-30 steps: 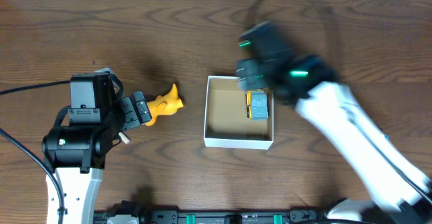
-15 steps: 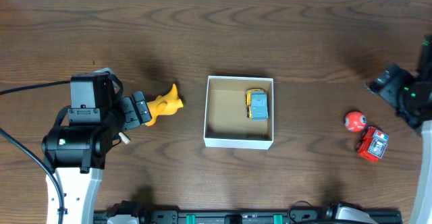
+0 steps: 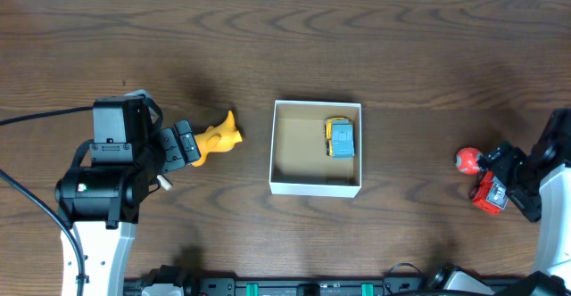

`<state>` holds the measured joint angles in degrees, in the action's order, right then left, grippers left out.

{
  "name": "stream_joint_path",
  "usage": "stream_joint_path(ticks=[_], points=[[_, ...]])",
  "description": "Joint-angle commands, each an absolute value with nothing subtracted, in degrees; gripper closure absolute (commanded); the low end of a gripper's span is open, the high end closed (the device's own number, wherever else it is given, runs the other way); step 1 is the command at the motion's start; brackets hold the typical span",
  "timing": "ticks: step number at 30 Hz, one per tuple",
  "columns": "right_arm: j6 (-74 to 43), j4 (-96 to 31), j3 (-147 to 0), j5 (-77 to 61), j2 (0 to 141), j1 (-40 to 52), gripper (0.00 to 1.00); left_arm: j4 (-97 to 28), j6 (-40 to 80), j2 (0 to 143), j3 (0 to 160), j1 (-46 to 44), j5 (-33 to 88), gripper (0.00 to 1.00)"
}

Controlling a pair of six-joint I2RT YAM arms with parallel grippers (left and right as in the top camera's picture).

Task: Pack container
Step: 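Move the right gripper to the red-grey toy truck and grasp it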

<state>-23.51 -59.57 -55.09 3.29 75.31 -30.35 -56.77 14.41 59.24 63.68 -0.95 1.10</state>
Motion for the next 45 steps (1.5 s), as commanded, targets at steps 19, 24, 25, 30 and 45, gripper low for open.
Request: stream_joint_path(ticks=[19,24,25,30,45], points=[[-15.88,-40.73,-39.22,2.57,75.02,-33.36,0.04,-56.93,14.70,59.18,64.73,-0.82,0.86,0.02],[-15.11,-37.82,-37.17,2.98,75.02,-33.36,0.05,-56.93,14.70,59.18,64.73,-0.82,0.86,0.02],[-15.11,-37.26,-36.75,3.05,75.02,-33.36,0.05,-56.93,14.70,59.18,64.73,-0.82,0.86,0.02],[-15.05,-35.05,-35.57,3.20,75.02,-33.36,0.04,-56.93,14.70,59.18,64.73,-0.82,0.86,0.02],[-14.63,-30.96,-32.56,3.14,75.02,-33.36,0.06,-56.90,14.70,59.18,64.73,-0.82,0.86,0.02]])
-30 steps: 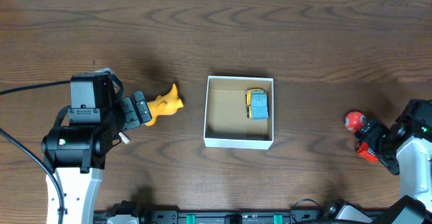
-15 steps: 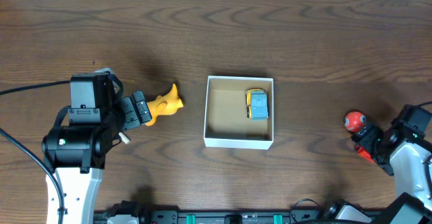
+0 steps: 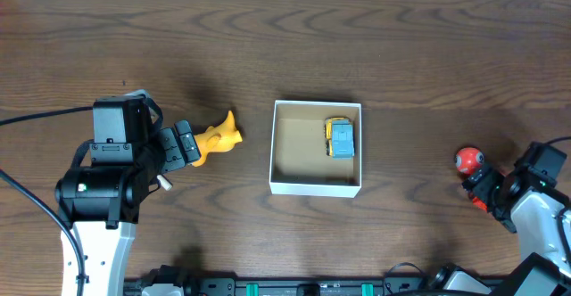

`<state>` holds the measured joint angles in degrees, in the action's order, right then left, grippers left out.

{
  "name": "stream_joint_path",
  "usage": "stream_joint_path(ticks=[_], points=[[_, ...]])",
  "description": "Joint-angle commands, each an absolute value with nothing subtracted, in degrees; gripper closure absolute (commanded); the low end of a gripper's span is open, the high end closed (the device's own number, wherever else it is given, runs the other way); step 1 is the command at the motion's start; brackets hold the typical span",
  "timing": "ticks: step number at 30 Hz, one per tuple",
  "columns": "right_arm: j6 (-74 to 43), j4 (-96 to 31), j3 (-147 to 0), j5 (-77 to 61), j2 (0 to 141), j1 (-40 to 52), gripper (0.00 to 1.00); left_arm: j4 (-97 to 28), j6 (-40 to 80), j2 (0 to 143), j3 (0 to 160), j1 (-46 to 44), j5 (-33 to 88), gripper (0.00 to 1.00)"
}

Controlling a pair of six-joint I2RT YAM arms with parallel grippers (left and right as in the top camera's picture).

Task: Pack container
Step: 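Move the right gripper to the red-grey toy truck and grasp it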

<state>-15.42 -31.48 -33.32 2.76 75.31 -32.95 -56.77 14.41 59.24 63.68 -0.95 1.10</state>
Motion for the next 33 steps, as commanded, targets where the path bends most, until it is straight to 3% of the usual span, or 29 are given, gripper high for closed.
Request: stream_joint_path(ticks=[1,10,20,33], points=[[-14.63,-30.74,-32.51,3.14,75.02,-33.36,0.06,-56.90,14.70,59.18,64.73,-0.82,0.86,0.02],[-14.66,-29.50,-32.49,3.11,75.02,-33.36,0.08,-56.90,14.70,59.18,64.73,-0.82,0.86,0.02],[-14.70,-28.84,-31.24,3.11,75.02,-33.36,0.28,-56.88,14.70,59.18,64.73,-0.82,0.86,0.02],[-14.76,-28.21,-31.11,1.69,75.00,-33.30,0.46,-56.90,14.70,59.18,64.73,-0.82,0.86,0.02]])
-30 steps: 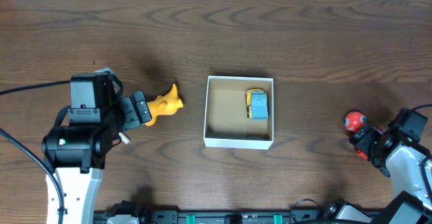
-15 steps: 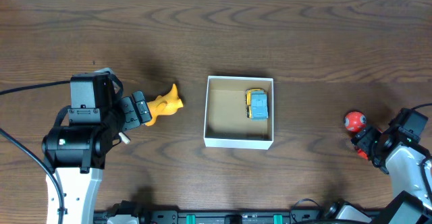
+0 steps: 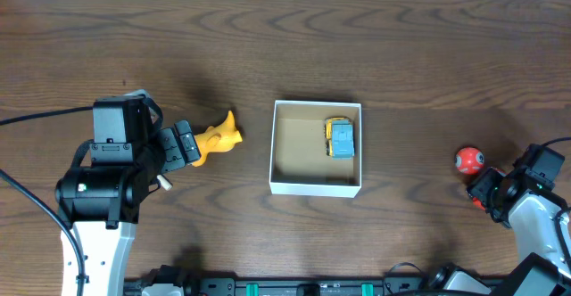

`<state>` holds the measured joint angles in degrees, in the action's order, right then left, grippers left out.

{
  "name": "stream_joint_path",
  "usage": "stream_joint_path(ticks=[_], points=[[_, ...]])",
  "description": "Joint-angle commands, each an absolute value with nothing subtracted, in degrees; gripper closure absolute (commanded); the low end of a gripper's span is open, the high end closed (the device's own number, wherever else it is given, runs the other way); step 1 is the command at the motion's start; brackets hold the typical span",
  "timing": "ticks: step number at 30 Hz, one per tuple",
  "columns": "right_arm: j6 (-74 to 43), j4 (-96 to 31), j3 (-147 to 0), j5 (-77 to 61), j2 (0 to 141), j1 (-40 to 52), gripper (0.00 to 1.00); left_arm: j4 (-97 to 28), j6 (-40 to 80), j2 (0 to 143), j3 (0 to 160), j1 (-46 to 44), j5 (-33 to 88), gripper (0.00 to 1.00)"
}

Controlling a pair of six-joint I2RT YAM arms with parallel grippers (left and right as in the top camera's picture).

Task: Pack container
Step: 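Move the right gripper to the red-grey toy truck and grasp it, then carry the red truck with the right gripper into the box beside the yellow truck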

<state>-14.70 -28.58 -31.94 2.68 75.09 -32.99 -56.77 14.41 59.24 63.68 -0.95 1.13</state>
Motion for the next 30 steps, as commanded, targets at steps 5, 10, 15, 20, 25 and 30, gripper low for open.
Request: stream_joint_path(ticks=[5,10,15,20,25,30], points=[[-15.22,-28.82,-31.42,0.54,74.24,-33.30,0.56,-56.90,14.70,59.18,64.73,-0.82,0.86,0.02],[-15.46,-33.47,-34.44,-0.69,69.17,-32.29,0.73,-56.88,14.70,59.18,64.73,-0.82,0.86,0.02],[-16.27,-37.34,-39.00,-0.78,60.71,-28.49,0.82,-56.47,14.70,59.18,64.73,-0.82,0.86,0.02],[-16.56,-40.07,-45.28,-2.48,53.45,-19.75,0.99,-56.03,14.70,59.18,64.73,-0.82,0.86,0.02],[-17.41,-39.97,-51.48,-3.22,52.01,-6.44,0.99,-56.05,14.72,59.18,64.73,-0.82,0.86,0.02],[-18.85,-38.61,-55.44,0.51,55.44,8.32,0.99,-56.07,14.72,59.18,64.73,-0.82,0.89,0.02]])
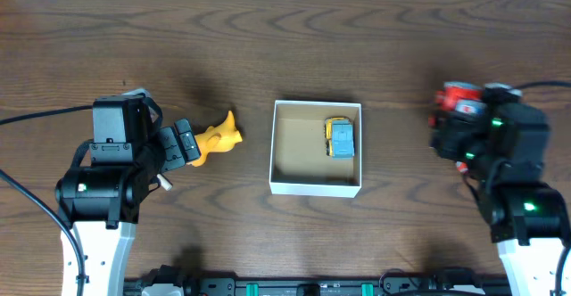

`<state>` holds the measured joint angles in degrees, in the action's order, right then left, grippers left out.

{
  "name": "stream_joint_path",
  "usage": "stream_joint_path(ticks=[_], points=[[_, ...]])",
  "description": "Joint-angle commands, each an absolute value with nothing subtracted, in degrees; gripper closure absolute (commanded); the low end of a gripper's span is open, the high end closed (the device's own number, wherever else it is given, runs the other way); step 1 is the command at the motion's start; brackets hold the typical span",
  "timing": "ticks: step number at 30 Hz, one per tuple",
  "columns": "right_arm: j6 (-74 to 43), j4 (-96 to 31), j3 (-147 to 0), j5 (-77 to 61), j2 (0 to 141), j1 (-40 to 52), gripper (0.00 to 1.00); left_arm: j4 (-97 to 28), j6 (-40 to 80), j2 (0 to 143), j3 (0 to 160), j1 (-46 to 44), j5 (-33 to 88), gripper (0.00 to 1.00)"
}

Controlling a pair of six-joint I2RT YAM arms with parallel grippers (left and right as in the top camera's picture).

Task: Pack container
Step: 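Carry the red truck with the right gripper into the box beside the yellow truck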

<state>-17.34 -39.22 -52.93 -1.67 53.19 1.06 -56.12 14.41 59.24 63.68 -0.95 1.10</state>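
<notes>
A white open box (316, 187) sits mid-table with a blue and yellow toy car (340, 138) in its back right corner. Left of the box lies a yellow toy figure (219, 139); my left gripper (185, 143) is at its left end and looks shut on it. To the right of the box, my right gripper (445, 118) is raised off the table, shut on a red toy (458, 94). The red ball does not show; the right arm covers that part of the table.
Dark wooden table (285, 46) all round. The left arm's body (103, 185) fills the front left and the right arm's body (522, 198) the front right. A black rail runs along the front edge.
My right gripper was low at the front right over the red toy. It now stands higher and further back, nearer the box, with the red toy in it. The left arm has not moved.
The right gripper was beside the red toy and ball at the right edge, then down over the toy for two moments with the ball lying free. It now holds the toy aloft right of the box. Left gripper stayed at the yellow figure throughout.
</notes>
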Motion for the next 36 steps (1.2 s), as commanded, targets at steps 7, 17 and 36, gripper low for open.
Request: stream_joint_path(ticks=[7,17,36], points=[[-18.85,-36.16,-59.81,7.51,66.65,26.20,0.99,-56.07,14.72,59.18,64.73,-0.82,0.86,0.02],[-19.88,-34.57,-70.65,9.98,83.05,36.77,0.99,-56.07,14.72,59.18,64.73,-0.82,0.86,0.02],[-39.79,-37.52,-71.35,10.09,98.80,43.90,0.99,-56.03,14.70,60.31,64.73,-0.82,0.86,0.02]])
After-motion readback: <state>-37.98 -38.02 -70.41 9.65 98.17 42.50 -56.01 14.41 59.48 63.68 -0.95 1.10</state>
